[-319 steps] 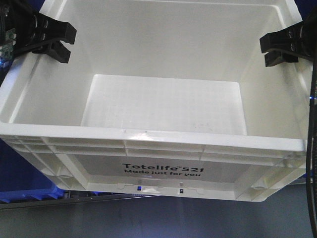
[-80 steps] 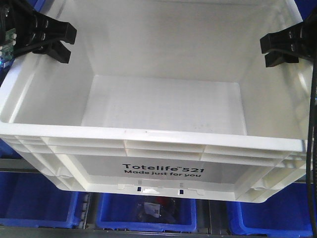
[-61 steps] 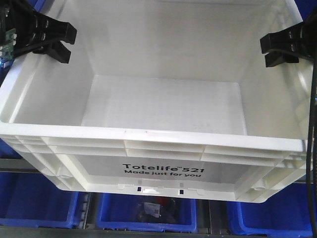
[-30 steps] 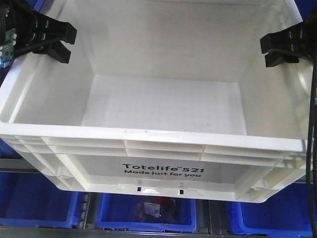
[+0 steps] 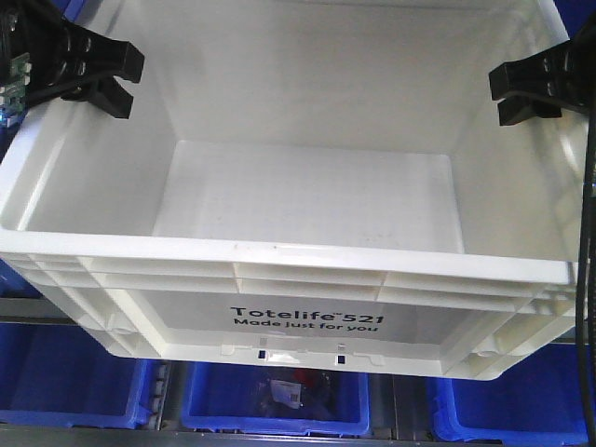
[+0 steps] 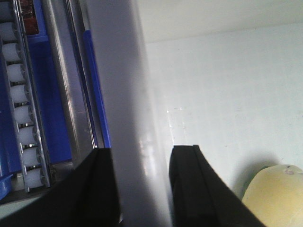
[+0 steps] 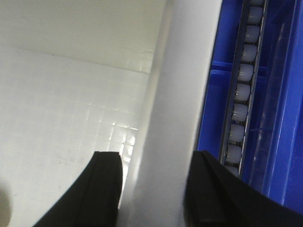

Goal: Place moving items into box and shelve
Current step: 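Hold the tote with both grippers above the roller slot between blue bins, then lower the tote onto the roller shelf and open the left gripper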

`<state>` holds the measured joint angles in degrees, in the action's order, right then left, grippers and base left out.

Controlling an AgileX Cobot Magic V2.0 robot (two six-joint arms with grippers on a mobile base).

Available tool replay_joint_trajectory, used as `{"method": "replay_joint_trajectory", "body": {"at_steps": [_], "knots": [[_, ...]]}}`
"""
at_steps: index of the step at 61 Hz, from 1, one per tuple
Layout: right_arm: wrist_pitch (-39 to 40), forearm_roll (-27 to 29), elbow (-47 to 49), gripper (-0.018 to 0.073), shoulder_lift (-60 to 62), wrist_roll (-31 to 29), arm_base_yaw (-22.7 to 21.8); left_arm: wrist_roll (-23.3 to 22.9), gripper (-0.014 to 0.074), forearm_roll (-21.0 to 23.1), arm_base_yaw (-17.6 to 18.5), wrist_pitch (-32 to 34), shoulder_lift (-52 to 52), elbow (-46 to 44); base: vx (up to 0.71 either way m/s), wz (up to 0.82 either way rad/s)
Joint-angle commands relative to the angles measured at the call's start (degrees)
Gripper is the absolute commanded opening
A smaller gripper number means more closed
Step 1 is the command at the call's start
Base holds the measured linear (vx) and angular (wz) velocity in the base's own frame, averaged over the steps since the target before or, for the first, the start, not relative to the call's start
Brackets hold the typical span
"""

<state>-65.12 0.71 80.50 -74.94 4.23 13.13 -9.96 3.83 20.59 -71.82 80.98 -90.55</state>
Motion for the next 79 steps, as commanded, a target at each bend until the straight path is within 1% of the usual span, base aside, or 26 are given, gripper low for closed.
{"method": "replay_joint_trajectory", "body": {"at_steps": [1,10,18,27,34,36,39,46,51,58,64,70,75,79], "knots": [[6.6,-0.7,2.4,-0.0006,1.3,0.8,-0.1,0.7,-0.0004,3.4,0.4,7.0,-2.2,-2.8,0.0,0.0],[9.9,-0.7,2.4,-0.0006,-1.2,0.8,-0.1,0.8,-0.0004,3.4,0.4,8.8,1.0,-2.8,0.0,0.0],[15.2,-0.7,2.4,-0.0006,-4.0,0.8,-0.1,1.2,-0.0004,3.2,0.4,14.2,4.1,-2.8,0.0,0.0],[23.2,-0.7,2.4,-0.0006,-8.1,-0.9,-0.1,1.2,-0.0004,0.6,0.4,25.1,7.4,-2.8,0.0,0.0],[32.4,-1.1,2.4,-0.0006,-12.2,-2.6,-0.1,1.2,-0.0004,-3.1,0.4,35.6,10.7,-2.8,0.0,0.0],[34.0,-0.7,2.4,-0.0006,-13.0,-2.6,-0.1,1.2,-0.0004,-3.8,0.4,37.1,11.5,-2.8,0.0,0.0],[36.2,-0.3,2.4,-0.0006,-14.5,-2.6,-0.1,1.2,-0.0004,-3.8,0.4,38.3,12.7,-2.8,0.0,0.0],[40.3,0.8,2.4,-0.0006,-17.5,-2.6,-0.1,1.2,-0.0004,-4.3,0.4,38.8,15.1,-2.8,0.0,0.0],[41.7,0.8,2.4,-0.0004,-19.1,-2.6,-0.1,1.2,-0.0001,-7.0,0.4,39.7,16.7,-2.8,0.0,0.0],[42.4,0.8,2.4,0.0007,-20.1,-3.5,-0.1,1.2,0.002,-8.6,0.4,38.7,18.4,-2.8,0.0,0.0],[43.1,0.8,2.4,0.0045,-20.1,-3.4,-0.1,1.2,0.0067,-8.7,0.4,38.5,18.6,-2.8,0.0,0.0],[43.0,0.8,2.4,0.0128,-20.1,-2.9,-0.1,1.2,0.0147,-8.6,0.4,38.5,18.6,-2.8,0.0,0.0],[42.7,0.8,2.4,0.022,-20.1,-2.9,-0.1,1.7,0.0253,-8.9,0.4,37.6,18.6,-2.8,0.0,0.0],[42.5,0.3,2.4,0.0325,-20.1,-3.0,-0.1,2.1,0.0364,-10.3,0.4,37.2,18.6,-2.8,0.0,0.0]]}}
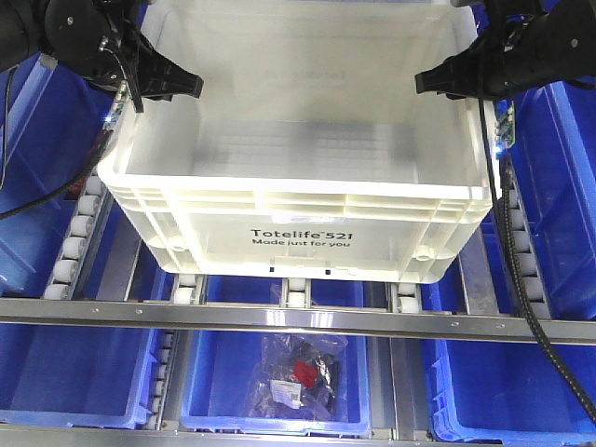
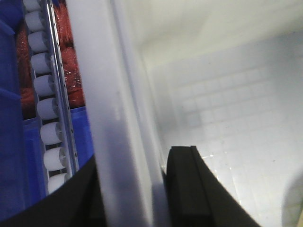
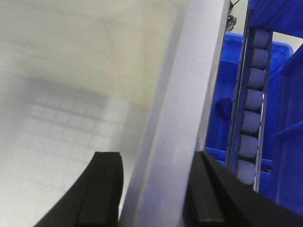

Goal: Place moving items into box and shelve
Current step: 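Lower the tote onto the roller shelf and open the left gripper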

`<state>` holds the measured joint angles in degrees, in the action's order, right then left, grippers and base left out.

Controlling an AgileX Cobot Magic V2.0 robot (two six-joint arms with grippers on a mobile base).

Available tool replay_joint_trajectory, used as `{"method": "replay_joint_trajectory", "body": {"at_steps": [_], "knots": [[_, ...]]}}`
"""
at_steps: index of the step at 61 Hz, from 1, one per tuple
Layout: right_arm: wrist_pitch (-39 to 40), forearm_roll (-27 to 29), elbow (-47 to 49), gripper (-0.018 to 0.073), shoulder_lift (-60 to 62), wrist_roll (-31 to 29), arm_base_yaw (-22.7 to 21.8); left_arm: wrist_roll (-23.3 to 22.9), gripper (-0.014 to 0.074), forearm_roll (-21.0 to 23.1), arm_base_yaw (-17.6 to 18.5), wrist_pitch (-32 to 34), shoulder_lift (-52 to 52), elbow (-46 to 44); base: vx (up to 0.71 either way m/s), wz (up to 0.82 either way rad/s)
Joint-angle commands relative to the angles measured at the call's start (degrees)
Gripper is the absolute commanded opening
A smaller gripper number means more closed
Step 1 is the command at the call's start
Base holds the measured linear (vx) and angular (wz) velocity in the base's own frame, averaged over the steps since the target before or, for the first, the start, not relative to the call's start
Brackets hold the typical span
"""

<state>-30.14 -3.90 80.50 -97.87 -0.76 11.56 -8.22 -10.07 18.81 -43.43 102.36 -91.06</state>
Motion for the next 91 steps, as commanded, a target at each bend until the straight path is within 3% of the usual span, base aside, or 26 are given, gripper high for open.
{"method": "replay_joint_trajectory", "body": {"at_steps": [1,12,22,39,73,91], "knots": [[7.5,4.8,2.4,0.0348,2.8,2.0,1.4,0.4,0.0388,3.5,2.2,8.8,-2.8,-2.3,0.0,0.0],[7.5,3.9,2.4,0.0616,3.0,2.0,1.4,0.2,0.0654,-0.1,2.2,9.2,-3.5,-2.3,0.0,0.0],[8.2,3.9,2.4,0.0714,3.0,2.0,1.4,0.2,0.0723,-0.7,2.2,8.7,-4.0,-2.3,0.0,0.0],[8.0,3.9,2.4,0.0661,3.0,2.0,1.4,0.4,0.0666,-0.7,2.2,3.9,-4.5,-2.3,0.0,0.0],[8.0,3.9,2.4,0.0423,3.0,2.0,1.4,0.5,0.0441,-1.5,2.2,3.2,-4.5,-2.3,0.0,0.0],[7.9,3.9,2.4,0.0335,3.0,2.0,1.4,0.5,0.0343,-1.5,2.2,-1.0,-7.5,-1.6,0.0,0.0]]}}
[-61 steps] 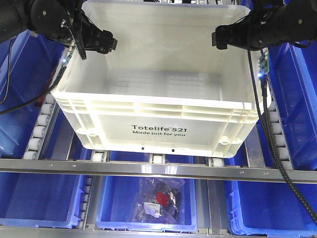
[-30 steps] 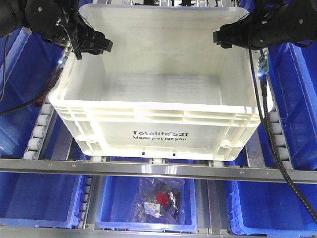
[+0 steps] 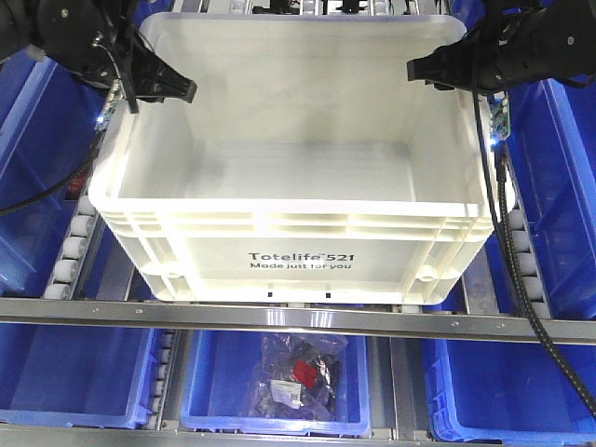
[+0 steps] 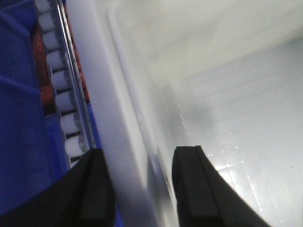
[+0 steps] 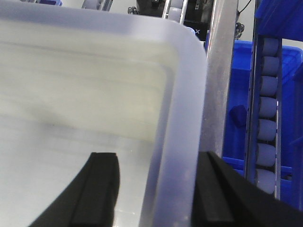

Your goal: Place moving items into box and shelve

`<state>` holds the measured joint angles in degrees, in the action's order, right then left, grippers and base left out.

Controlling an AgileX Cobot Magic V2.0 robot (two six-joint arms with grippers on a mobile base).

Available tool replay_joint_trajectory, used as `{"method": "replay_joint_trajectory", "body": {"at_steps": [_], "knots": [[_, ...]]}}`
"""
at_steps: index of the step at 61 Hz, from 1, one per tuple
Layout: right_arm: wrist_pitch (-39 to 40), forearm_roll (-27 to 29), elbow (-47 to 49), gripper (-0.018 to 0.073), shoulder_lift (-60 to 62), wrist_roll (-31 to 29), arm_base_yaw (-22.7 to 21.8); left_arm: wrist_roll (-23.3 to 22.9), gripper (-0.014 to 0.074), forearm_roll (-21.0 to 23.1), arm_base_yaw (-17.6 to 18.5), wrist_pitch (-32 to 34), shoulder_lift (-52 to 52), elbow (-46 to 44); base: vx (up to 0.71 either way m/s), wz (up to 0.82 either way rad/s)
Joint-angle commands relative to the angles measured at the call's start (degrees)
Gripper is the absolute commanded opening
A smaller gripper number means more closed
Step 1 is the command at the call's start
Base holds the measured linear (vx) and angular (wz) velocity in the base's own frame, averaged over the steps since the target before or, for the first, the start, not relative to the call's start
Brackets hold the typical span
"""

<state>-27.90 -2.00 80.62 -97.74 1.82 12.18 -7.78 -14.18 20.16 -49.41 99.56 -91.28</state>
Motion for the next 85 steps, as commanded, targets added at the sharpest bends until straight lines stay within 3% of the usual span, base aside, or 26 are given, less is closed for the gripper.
{"method": "replay_joint_trajectory", "body": {"at_steps": [1,7,16,22,49,68,85], "knots": [[5.7,2.0,2.3,0.033,2.9,-0.6,0.8,0.0,0.0342,2.6,0.9,5.5,-5.2,-0.9,0.0,0.0],[5.7,2.0,2.3,0.0307,2.9,-0.6,0.8,0.0,0.0333,4.0,0.7,12.2,-7.4,3.5,0.0,0.0],[5.9,2.0,2.3,0.0274,2.9,-0.6,0.8,-0.2,0.0333,7.7,0.7,30.7,-11.6,15.9,0.0,0.0],[5.9,2.0,2.3,0.0254,2.9,-0.6,0.8,-0.2,0.0333,9.0,0.9,38.5,-14.9,22.2,0.0,0.0],[5.8,2.0,2.3,0.0232,2.9,-0.6,0.8,0.1,0.0333,9.0,0.9,44.8,-39.7,39.0,0.0,0.0],[5.8,2.0,2.3,0.0232,2.9,-0.6,0.8,0.1,0.027,10.6,0.3,61.6,-66.6,70.5,0.0,0.0],[5.9,2.0,2.3,0.0232,2.9,-0.6,0.8,0.1,0.0092,10.5,-9.7,60.8,-93.0,88.5,0.0,0.0]]}}
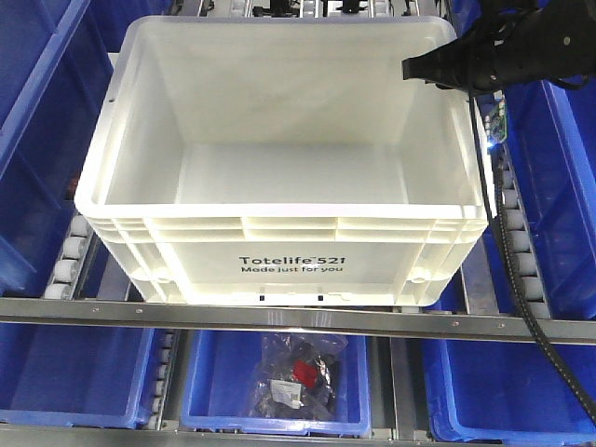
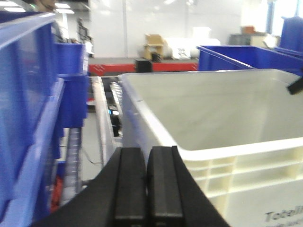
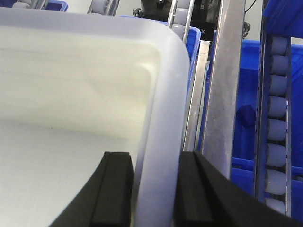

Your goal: Place moving items into box and shelve

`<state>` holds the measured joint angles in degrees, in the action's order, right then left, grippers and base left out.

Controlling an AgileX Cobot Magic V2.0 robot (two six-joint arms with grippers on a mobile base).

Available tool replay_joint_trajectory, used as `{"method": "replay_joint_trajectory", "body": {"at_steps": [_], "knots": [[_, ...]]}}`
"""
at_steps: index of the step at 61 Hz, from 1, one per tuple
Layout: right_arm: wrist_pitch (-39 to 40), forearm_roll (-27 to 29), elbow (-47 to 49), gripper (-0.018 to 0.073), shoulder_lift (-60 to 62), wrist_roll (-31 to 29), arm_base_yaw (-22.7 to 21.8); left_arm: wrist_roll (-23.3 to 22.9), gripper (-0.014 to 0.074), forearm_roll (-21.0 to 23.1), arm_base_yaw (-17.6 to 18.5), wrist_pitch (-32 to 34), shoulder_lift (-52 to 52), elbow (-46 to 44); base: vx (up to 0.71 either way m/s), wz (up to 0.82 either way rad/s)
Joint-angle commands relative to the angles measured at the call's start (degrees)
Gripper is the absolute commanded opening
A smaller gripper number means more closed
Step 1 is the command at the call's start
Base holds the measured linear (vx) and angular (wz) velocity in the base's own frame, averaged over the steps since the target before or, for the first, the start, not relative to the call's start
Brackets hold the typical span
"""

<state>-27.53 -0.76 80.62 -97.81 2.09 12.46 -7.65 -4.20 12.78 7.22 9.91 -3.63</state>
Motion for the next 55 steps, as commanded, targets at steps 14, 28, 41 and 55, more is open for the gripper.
{"method": "replay_joint_trajectory", "body": {"at_steps": [14,28,41,55], "knots": [[5.2,0.8,2.3,0.0232,2.9,-0.8,0.5,-0.1,-0.0009,1.4,-7.3,-6.8,-9.9,6.2,0.0,0.0],[5.2,0.8,2.3,0.0232,2.9,-0.8,0.5,-0.1,-0.0008,1.4,-7.3,-7.6,-11.5,6.2,0.0,0.0],[5.2,0.8,2.3,0.0232,2.9,-0.8,0.5,-0.1,-0.0008,1.4,-7.3,-6.6,-11.5,6.2,0.0,0.0],[5.2,0.8,2.3,0.0232,2.9,-0.8,0.5,-0.1,-0.0007,1.4,-7.3,-7.2,-11.4,6.2,0.0,0.0]]}}
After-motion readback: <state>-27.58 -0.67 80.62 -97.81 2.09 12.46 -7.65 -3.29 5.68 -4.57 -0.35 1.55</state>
